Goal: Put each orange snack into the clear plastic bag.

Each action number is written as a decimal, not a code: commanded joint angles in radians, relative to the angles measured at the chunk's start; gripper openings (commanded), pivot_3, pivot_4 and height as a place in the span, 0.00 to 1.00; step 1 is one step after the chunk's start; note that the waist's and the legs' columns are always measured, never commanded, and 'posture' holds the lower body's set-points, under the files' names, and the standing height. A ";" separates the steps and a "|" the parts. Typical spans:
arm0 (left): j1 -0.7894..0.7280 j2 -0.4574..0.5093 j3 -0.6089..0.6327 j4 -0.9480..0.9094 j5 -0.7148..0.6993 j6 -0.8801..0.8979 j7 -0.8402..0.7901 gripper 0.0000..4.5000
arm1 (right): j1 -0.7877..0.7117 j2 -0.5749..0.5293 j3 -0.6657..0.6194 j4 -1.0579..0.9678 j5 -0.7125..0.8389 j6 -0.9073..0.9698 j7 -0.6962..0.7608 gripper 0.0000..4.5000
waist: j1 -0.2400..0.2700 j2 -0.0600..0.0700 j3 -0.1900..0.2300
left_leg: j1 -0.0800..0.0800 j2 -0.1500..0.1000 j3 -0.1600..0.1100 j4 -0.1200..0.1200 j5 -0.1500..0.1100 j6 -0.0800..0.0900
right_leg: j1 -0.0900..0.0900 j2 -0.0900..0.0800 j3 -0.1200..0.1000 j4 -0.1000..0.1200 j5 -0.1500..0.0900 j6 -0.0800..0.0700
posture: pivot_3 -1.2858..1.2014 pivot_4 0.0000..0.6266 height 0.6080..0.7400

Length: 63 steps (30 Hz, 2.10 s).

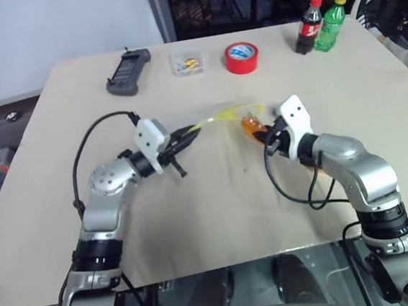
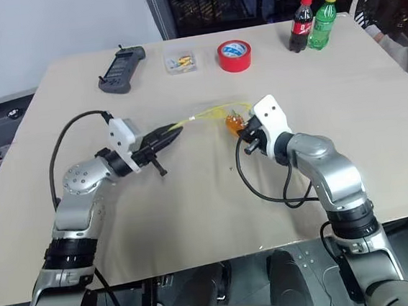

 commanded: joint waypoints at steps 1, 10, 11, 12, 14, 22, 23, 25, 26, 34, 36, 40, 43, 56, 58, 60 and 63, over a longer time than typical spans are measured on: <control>0.038 0.022 -0.013 -0.089 -0.013 -0.023 -0.037 0.00 | -0.051 -0.030 0.033 0.026 -0.018 -0.060 0.038 0.07 | 0.001 0.000 0.000 | 0.000 0.000 0.000 0.000 0.000 0.000 | 0.000 0.000 0.000 0.000 0.000 0.000 | 0.52 0.24 1.00; 0.092 0.062 -0.016 -0.115 0.018 -0.048 -0.051 0.00 | -0.092 -0.232 0.147 0.059 -0.138 -0.240 0.182 0.07 | 0.005 0.000 0.000 | 0.000 0.000 0.000 0.000 -0.001 0.001 | 0.000 0.000 -0.001 -0.001 0.000 0.000 | 0.52 0.24 1.00; 0.093 0.064 -0.015 -0.117 0.016 -0.046 -0.052 0.00 | -0.090 -0.257 0.165 0.061 -0.170 -0.280 0.190 0.07 | 0.005 0.000 0.000 | 0.000 0.000 0.000 0.000 -0.001 0.001 | 0.000 0.000 -0.001 -0.001 0.000 0.000 | 0.52 0.24 1.00; 0.093 0.064 -0.015 -0.118 0.014 -0.045 -0.052 0.00 | -0.089 -0.271 0.175 0.064 -0.190 -0.307 0.194 0.07 | 0.004 0.000 0.000 | 0.000 0.000 0.000 0.000 -0.001 0.001 | 0.000 0.000 -0.001 -0.002 0.000 0.000 | 0.52 0.24 1.00; 0.089 0.065 -0.019 -0.119 0.009 -0.035 -0.054 0.00 | -0.084 -0.293 0.185 0.065 -0.231 -0.357 0.187 0.07 | 0.002 0.000 0.000 | 0.000 0.000 0.000 0.000 -0.001 0.001 | 0.000 0.000 -0.001 -0.002 0.000 0.000 | 0.52 0.24 1.00; 0.059 0.062 -0.028 -0.117 -0.002 0.004 -0.065 0.00 | -0.018 -0.348 0.157 -0.010 -0.303 -0.393 0.189 0.07 | 0.008 0.000 0.000 | -0.001 0.000 0.000 0.000 0.000 0.000 | 0.001 0.000 -0.001 -0.003 0.000 0.000 | 0.52 0.24 1.00; 0.052 0.062 -0.029 -0.111 -0.003 0.007 -0.069 0.00 | -0.012 -0.354 0.152 -0.024 -0.311 -0.386 0.185 0.07 | 0.010 0.000 0.000 | -0.001 0.000 0.000 0.000 0.000 0.000 | 0.001 0.000 -0.001 -0.003 0.000 0.000 | 0.52 0.24 1.00; 0.040 0.063 -0.032 -0.101 -0.004 0.010 -0.076 0.00 | -0.005 -0.365 0.148 -0.046 -0.333 -0.385 0.181 0.07 | 0.009 0.000 0.000 | -0.001 0.000 0.000 0.000 0.000 0.000 | 0.001 0.000 -0.001 -0.003 0.000 0.000 | 0.52 0.24 1.00; 0.035 0.063 -0.032 -0.097 -0.006 0.011 -0.079 0.00 | -0.004 -0.370 0.148 -0.053 -0.344 -0.390 0.179 0.07 | 0.009 0.000 0.000 | -0.001 0.000 0.000 0.000 0.000 0.000 | 0.001 0.000 -0.001 -0.003 0.000 0.000 | 0.52 0.24 1.00; 0.017 0.060 -0.038 -0.079 -0.004 0.011 -0.101 0.00 | -0.020 -0.380 0.175 -0.066 -0.440 -0.432 0.170 0.07 | 0.010 0.000 0.000 | -0.001 0.000 0.000 0.000 0.000 0.000 | 0.001 0.000 -0.001 -0.003 0.000 0.000 | 0.52 0.24 1.00; 0.018 0.061 -0.037 -0.077 -0.002 0.008 -0.105 0.00 | -0.028 -0.397 0.183 -0.067 -0.480 -0.439 0.178 0.07 | 0.010 0.000 0.000 | -0.001 0.000 0.000 0.000 0.000 -0.001 | 0.001 0.000 -0.001 -0.004 0.000 0.000 | 0.52 0.24 1.00; 0.022 0.057 -0.031 -0.076 -0.003 0.012 -0.097 0.00 | -0.033 -0.422 0.192 -0.068 -0.532 -0.466 0.198 0.07 | 0.011 -0.001 0.000 | -0.001 0.000 0.000 0.000 0.000 0.000 | 0.001 0.000 -0.001 -0.004 0.000 0.000 | 0.52 0.24 1.00; 0.020 0.055 -0.029 -0.066 -0.002 0.008 -0.095 0.00 | -0.037 -0.407 0.201 -0.077 -0.542 -0.471 0.215 0.07 | 0.010 -0.001 0.000 | -0.001 0.000 0.000 0.000 0.000 0.000 | 0.001 0.000 -0.001 -0.004 0.000 0.000 | 0.52 0.24 1.00; -0.007 0.051 -0.026 -0.036 -0.018 0.002 -0.115 0.00 | -0.049 -0.295 0.255 -0.069 -0.607 -0.472 0.224 0.07 | 0.010 -0.001 0.000 | -0.001 0.000 0.000 0.000 0.001 -0.002 | 0.001 0.000 -0.001 -0.004 0.000 0.000 | 0.52 0.24 1.00; -0.006 0.050 -0.028 -0.040 -0.025 0.001 -0.129 0.00 | -0.057 -0.275 0.260 -0.047 -0.616 -0.479 0.218 0.07 | 0.009 -0.001 0.000 | -0.001 0.000 0.000 0.000 0.001 -0.003 | 0.001 0.000 -0.001 -0.004 0.000 0.000 | 0.52 0.24 1.00; 0.006 0.056 -0.039 -0.052 -0.025 -0.005 -0.154 0.00 | -0.072 -0.241 0.264 -0.010 -0.622 -0.487 0.205 0.07 | 0.007 -0.001 0.000 | -0.001 0.000 0.000 0.000 0.001 -0.003 | 0.001 0.000 -0.001 -0.004 0.000 0.000 | 0.52 0.24 1.00; 0.021 0.059 -0.038 -0.064 -0.029 -0.003 -0.165 0.00 | -0.083 -0.230 0.270 0.025 -0.650 -0.514 0.192 0.07 | 0.008 -0.001 0.000 | -0.001 0.000 0.000 0.000 0.001 -0.003 | 0.001 0.000 -0.001 -0.004 0.000 0.000 | 0.52 0.24 1.00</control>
